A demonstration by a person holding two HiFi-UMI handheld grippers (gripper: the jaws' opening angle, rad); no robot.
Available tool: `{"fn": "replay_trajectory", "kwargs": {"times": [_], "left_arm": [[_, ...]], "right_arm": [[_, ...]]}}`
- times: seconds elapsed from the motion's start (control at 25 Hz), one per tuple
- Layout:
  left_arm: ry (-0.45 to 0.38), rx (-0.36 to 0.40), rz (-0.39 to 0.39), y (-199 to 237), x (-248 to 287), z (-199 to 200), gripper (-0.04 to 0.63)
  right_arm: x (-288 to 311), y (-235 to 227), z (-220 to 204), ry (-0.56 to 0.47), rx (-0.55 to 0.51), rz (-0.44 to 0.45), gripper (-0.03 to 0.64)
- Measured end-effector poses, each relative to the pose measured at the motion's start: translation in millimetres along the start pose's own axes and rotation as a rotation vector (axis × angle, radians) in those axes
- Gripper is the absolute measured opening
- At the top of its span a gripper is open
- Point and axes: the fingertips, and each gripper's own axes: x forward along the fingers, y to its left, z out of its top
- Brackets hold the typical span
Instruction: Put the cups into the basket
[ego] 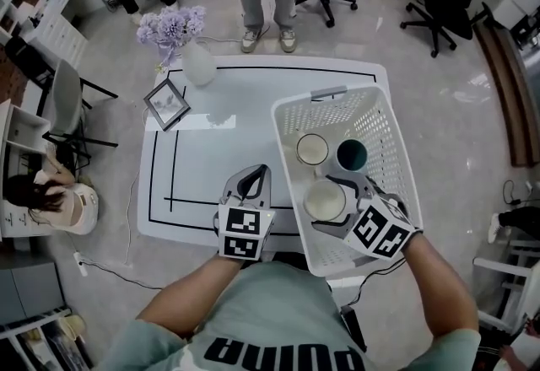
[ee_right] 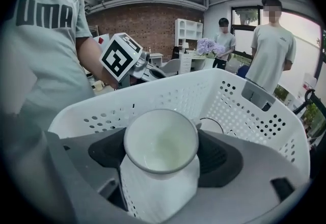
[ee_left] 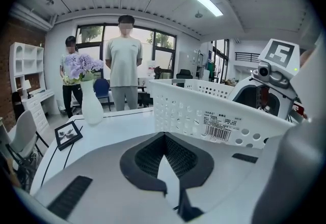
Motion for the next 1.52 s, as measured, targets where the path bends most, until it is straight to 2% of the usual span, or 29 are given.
{"fn": "replay_trajectory", "kwargs": {"times": [0.56,1.16,1.52], "left_arm": [[0.026,0.007,-0.003,-0.1,12.3,-16.7,0.006],[0.031,0.011,-0.002,-2.0,16.5,-23.4,0.006],[0.031,0.011,-0.009,-5.6,17.5,-26.8,0.006]], "right_arm": [[31.7,0.3,-41.2,0.093,-0.039,0.026,0.400],[46.9,2.2,-60.7,0.152,-0.078,0.041,0.400],[49.9,0.8,-79.1,0.233,-0.099,0.033,0.400]]}}
